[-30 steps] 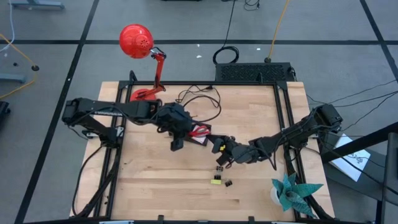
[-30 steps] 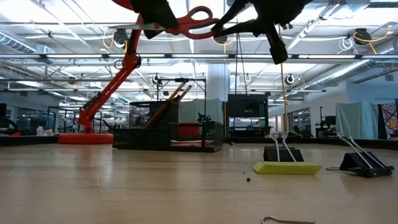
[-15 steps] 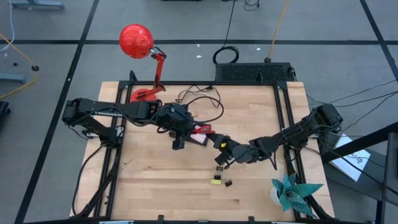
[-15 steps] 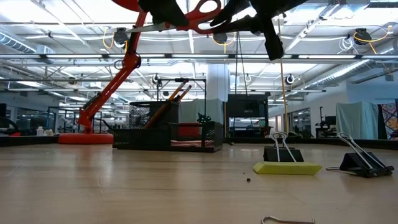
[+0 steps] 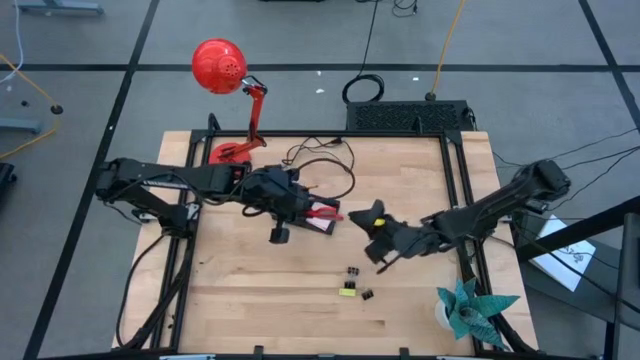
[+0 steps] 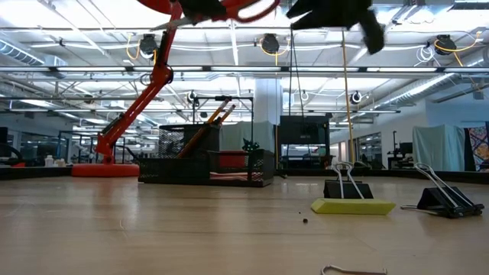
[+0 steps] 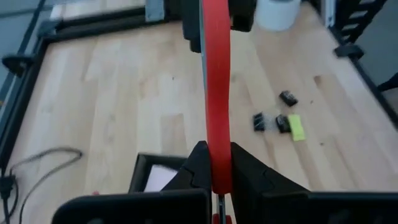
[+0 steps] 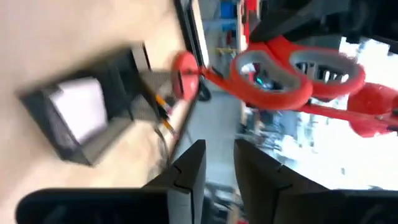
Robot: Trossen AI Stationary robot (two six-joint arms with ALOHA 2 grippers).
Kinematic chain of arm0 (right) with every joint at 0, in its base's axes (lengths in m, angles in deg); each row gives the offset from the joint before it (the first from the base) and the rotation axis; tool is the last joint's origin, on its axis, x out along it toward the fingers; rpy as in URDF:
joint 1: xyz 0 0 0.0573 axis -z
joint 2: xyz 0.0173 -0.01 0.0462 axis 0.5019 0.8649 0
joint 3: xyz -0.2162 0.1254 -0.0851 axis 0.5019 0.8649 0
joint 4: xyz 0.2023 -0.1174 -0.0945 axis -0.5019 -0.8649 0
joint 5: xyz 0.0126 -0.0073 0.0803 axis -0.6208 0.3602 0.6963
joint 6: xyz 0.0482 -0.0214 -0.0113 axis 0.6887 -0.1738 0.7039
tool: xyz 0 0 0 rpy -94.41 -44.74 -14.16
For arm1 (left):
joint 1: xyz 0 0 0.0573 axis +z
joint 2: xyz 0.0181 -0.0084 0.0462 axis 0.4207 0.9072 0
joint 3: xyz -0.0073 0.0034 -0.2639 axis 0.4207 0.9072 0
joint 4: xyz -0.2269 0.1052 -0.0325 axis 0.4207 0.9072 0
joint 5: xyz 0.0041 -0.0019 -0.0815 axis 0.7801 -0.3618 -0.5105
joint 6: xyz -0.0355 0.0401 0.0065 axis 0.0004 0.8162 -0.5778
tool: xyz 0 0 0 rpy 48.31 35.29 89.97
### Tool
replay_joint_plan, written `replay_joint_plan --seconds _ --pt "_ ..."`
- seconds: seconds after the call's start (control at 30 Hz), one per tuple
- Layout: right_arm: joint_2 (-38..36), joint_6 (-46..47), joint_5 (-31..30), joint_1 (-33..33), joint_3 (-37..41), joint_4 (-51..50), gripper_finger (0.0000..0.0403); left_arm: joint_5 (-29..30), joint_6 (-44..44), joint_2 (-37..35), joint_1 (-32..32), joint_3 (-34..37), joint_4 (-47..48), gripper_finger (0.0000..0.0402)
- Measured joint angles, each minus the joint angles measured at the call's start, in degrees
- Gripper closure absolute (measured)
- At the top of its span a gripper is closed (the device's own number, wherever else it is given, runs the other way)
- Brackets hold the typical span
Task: Pick and place office supplies into organizer
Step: Put the orange scissors into the desk organizer
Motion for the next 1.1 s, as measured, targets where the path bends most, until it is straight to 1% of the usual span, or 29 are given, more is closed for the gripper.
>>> replay_joint_plan --seconds 0.07,0.17,0.23,0.3,0.33,0.43,0.57,0.6,0.73,0.83,1.0,1.1 --pt "-3.76 4.79 4.24 -0.1 1.12 -1.52 0.0328 0.31 0.53 -0.05 -0.47 -0.01 -0.1 0.0382" --pt "-10.18 12.07 15.1 0.93 4.68 -0.92 0.0334 0.87 1.51 -0.2 -1.24 0.15 0.14 0.0382" --pt "-14.54 16.93 21.53 2.64 7.7 1.99 0.0339 1.1 2.18 -0.4 -1.82 0.11 -0.14 0.0382" --pt "-19.35 21.77 26.51 4.37 11.5 5.28 0.0344 1.89 3.19 -0.4 -2.51 0.11 -0.22 0.0382" --pt "-21.41 24.11 28.28 5.48 13.38 7.74 0.0348 2.88 4.02 -0.37 -3.04 0.11 -0.45 0.0382" --pt "-26.49 30.1 31.68 8.55 19.15 15.59 0.0356 3.45 8.75 -0.37 -4.97 0.1 -2.26 0.0382" --pt "-30.26 33.46 37.38 11.94 25.13 24.18 0.0366 3.06 14.94 -0.37 -6.4 0.09 -4.57 0.0382" --pt "-30.6 34.13 38.53 12.58 25.99 25.28 0.0368 3.36 15.62 -0.37 -6.05 0.09 -5.59 0.0382" --pt "-30.98 36.12 39.77 14.2 27.32 25.74 0.0377 3.93 17.09 -1.45 -3.78 0.07 -6.58 0.0382" --pt "-30.98 37.29 39.95 14.53 27.85 25.62 0.038 2.58 17.66 -4.55 -2.49 1.73 -8.77 0.0382" --pt "-31.07 38.47 39.94 14.53 28.76 25.71 0.0379 2.75 18.83 -14.1 -1.89 10.23 -15.02 0.0382" --pt "-31.07 39.59 39.94 14.53 28.93 25.56 0.0379 2.68 17.3 -20.88 -0.96 16.67 -19.32 0.0382"
